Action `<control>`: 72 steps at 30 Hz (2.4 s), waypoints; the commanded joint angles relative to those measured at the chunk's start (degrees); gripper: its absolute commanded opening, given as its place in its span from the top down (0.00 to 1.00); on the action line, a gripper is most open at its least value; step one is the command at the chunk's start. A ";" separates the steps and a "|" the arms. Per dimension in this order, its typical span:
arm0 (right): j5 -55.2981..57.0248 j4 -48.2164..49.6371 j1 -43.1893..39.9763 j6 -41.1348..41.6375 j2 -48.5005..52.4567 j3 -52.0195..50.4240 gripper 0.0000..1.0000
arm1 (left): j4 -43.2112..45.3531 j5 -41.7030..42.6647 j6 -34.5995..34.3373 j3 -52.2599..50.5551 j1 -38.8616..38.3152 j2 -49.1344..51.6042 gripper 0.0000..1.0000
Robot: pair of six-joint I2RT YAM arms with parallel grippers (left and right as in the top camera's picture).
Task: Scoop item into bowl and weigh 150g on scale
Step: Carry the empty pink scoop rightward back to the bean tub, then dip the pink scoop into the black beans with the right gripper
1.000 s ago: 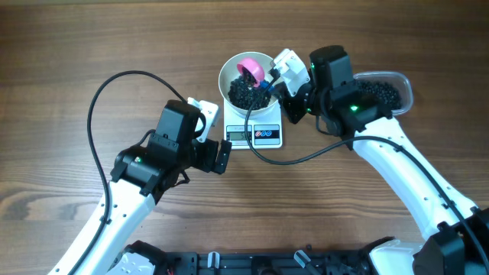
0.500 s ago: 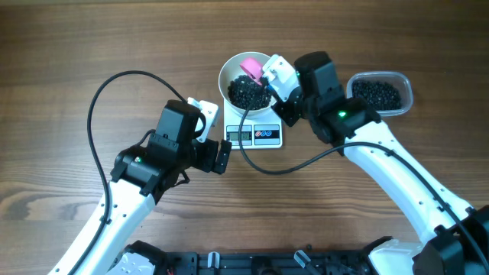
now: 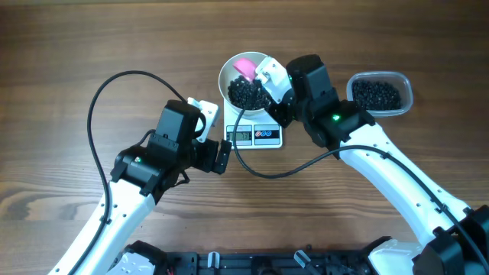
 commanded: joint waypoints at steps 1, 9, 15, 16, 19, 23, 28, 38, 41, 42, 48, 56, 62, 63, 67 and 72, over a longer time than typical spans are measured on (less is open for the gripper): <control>-2.84 2.23 -0.31 9.88 -1.07 0.13 0.96 | 0.13 -0.52 0.72 -0.59 0.26 0.22 0.00; -3.30 3.61 -6.45 23.12 -6.12 0.31 0.96 | 0.15 -0.52 0.70 -0.59 0.26 0.22 0.00; -7.41 -2.91 -17.94 24.57 -12.85 0.31 0.96 | 0.13 -0.52 0.72 -0.59 0.26 0.22 0.00; -7.43 -4.17 -19.67 24.57 -13.42 0.31 0.95 | 0.13 -0.52 0.70 -0.59 0.26 0.22 0.00; -7.43 -8.81 -27.54 24.59 -14.78 0.31 0.96 | 0.13 -0.52 0.72 -0.59 0.26 0.22 0.00; -6.97 -13.07 -36.61 23.10 -14.73 0.28 0.96 | 0.15 -0.52 0.72 -0.59 0.26 0.22 0.00; -6.67 -17.49 -43.21 15.13 -14.34 0.28 0.96 | 0.13 -0.52 0.72 -0.59 0.26 0.22 0.00; 0.31 -22.91 -44.35 11.52 -8.35 0.26 0.96 | 0.13 -0.52 0.72 -0.59 0.26 0.22 0.00; 1.53 -23.76 -44.35 10.43 -5.22 0.26 0.96 | 0.13 -0.52 0.70 -0.59 0.26 0.22 0.00; 1.92 -24.00 -44.35 10.43 -4.22 0.26 0.96 | 0.15 -0.52 0.72 -0.59 0.26 0.22 0.00; 3.85 -24.06 -44.35 10.64 0.09 0.26 0.96 | 0.13 -0.52 0.70 -0.59 0.26 0.22 0.00; -0.13 -23.12 -44.13 10.47 2.93 0.26 0.96 | 0.13 -0.52 0.72 -0.59 0.26 0.22 0.00; -5.20 -23.10 -44.13 10.45 3.15 0.26 0.96 | 0.15 -0.52 0.72 -0.59 0.26 0.22 0.00; -5.57 -23.26 -44.13 10.45 3.15 0.22 0.96 | 0.15 -0.52 0.70 -0.59 0.26 0.22 0.00; -5.73 -24.02 -44.13 10.43 3.23 -0.07 0.96 | 0.15 -0.52 0.72 -0.59 0.26 0.22 0.00; -5.97 -24.90 -44.13 10.08 3.23 -0.11 0.96 | 0.13 -0.52 0.70 -0.59 0.26 0.22 0.00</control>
